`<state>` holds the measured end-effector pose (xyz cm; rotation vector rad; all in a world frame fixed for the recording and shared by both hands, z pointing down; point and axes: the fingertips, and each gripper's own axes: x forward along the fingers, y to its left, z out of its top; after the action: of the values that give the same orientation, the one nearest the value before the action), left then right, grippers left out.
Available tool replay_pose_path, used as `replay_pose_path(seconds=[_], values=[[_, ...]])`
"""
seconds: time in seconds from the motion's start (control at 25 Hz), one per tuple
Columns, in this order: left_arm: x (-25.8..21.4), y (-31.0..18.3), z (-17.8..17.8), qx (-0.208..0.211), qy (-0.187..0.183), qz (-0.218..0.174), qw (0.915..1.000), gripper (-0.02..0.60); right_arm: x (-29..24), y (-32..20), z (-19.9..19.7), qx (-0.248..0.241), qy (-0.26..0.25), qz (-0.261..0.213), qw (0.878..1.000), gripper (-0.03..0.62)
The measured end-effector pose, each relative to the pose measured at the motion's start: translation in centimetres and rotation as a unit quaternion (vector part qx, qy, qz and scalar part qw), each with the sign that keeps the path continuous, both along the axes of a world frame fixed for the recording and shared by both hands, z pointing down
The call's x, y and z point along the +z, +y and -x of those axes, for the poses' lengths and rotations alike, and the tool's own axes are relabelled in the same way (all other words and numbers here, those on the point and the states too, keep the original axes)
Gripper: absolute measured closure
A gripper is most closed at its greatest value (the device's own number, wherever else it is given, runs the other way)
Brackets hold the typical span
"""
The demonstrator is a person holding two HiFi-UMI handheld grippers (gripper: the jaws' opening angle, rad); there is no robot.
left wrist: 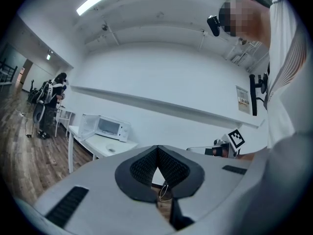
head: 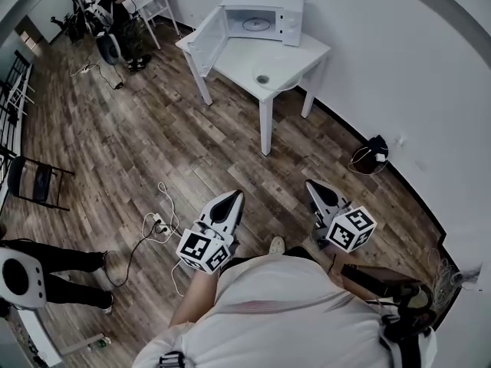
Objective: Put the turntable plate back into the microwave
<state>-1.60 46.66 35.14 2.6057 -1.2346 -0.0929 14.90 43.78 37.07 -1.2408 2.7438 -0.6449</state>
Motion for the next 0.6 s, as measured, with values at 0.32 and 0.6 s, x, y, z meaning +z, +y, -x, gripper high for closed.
replay_pose_path(seconds=[0.32, 0.6], values=[[0.6, -2.6, -1.7, -0.008, -0.001, 0.003, 1.0000, 0.571, 1.4, -2.3, -1.6, -0.004, -0.006, 0.010, 1.000, 0.591], [1.8, -6.7, -2.5, 0.003, 0.004, 0.009, 1.0000, 0.571, 2.4, -5.5, -2.4, 0.005, -0.002, 0.014, 1.000, 0.591]])
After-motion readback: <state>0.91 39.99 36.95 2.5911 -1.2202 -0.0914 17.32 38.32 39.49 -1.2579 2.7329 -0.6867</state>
